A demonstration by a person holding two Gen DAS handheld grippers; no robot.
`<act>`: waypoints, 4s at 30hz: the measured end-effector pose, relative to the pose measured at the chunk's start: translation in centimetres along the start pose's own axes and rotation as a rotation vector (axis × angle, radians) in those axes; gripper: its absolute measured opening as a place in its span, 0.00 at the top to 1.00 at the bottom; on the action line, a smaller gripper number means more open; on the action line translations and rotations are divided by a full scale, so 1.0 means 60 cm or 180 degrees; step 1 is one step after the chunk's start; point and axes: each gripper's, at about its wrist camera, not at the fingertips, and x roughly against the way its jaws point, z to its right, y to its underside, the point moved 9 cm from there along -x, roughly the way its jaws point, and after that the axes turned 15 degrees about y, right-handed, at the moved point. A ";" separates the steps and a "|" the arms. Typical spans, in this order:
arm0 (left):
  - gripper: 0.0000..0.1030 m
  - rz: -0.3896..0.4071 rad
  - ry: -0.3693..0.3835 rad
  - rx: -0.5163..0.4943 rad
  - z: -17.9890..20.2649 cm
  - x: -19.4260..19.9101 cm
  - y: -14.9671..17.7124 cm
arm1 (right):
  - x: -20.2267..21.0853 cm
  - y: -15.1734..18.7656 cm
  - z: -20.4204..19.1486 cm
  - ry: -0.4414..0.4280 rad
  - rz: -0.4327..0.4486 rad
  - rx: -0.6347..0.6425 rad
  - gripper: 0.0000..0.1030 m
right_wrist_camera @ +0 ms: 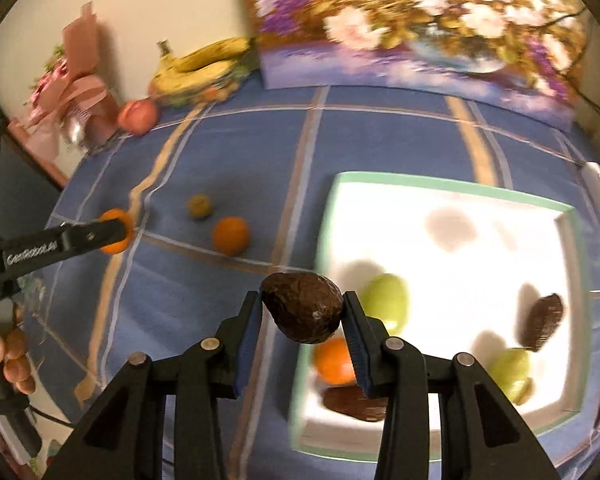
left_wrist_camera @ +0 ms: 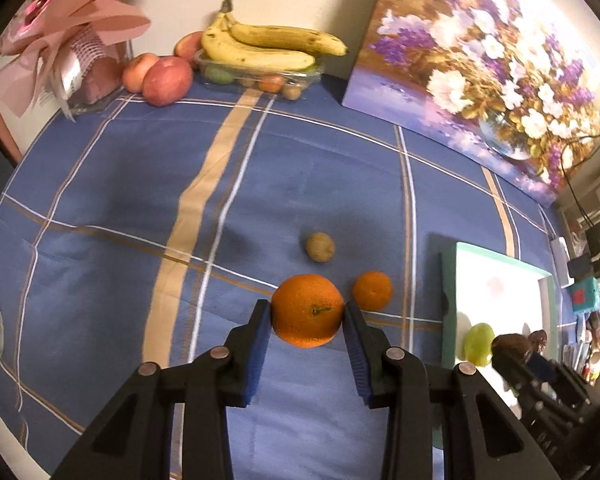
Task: Organize fruits
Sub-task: 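Carry the avocado over the tray with the right tool while the left tool carries the orange, then lower and release the avocado with the right tool while the left tool releases the orange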
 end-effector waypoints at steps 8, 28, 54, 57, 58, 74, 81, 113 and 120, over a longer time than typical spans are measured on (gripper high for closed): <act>0.62 -0.0059 0.0031 -0.0176 0.056 -0.019 0.009 | 0.004 -0.003 0.098 0.0226 0.0000 -0.0322 0.59; 0.62 -0.0247 0.0025 -0.0731 0.194 -0.069 0.038 | 0.002 0.014 0.263 0.0536 -0.0085 -0.0880 0.59; 0.62 -0.0205 0.0256 -0.1184 0.310 -0.202 0.019 | -0.086 -0.020 0.294 0.0545 0.0015 -0.0923 0.59; 0.62 -0.0244 0.0258 -0.1175 0.309 -0.215 0.022 | -0.094 -0.022 0.296 0.0551 0.0007 -0.0933 0.59; 0.62 -0.0249 0.0260 -0.1166 0.309 -0.218 0.023 | -0.096 -0.023 0.297 0.0551 -0.0001 -0.0939 0.59; 0.62 -0.0451 0.0239 -0.1095 0.299 -0.260 0.043 | -0.127 -0.005 0.305 0.0571 -0.0212 -0.0961 0.59; 0.62 -0.0462 0.0263 -0.1052 0.297 -0.260 0.044 | -0.144 0.007 0.303 0.0557 -0.0301 -0.0974 0.59; 0.48 -0.0265 0.0093 -0.1098 0.297 -0.126 -0.018 | -0.066 -0.017 0.309 0.0666 -0.0211 -0.0874 0.57; 0.47 -0.0192 0.0017 -0.1089 0.285 -0.097 -0.027 | -0.019 -0.026 0.314 0.0713 -0.0069 -0.0833 0.57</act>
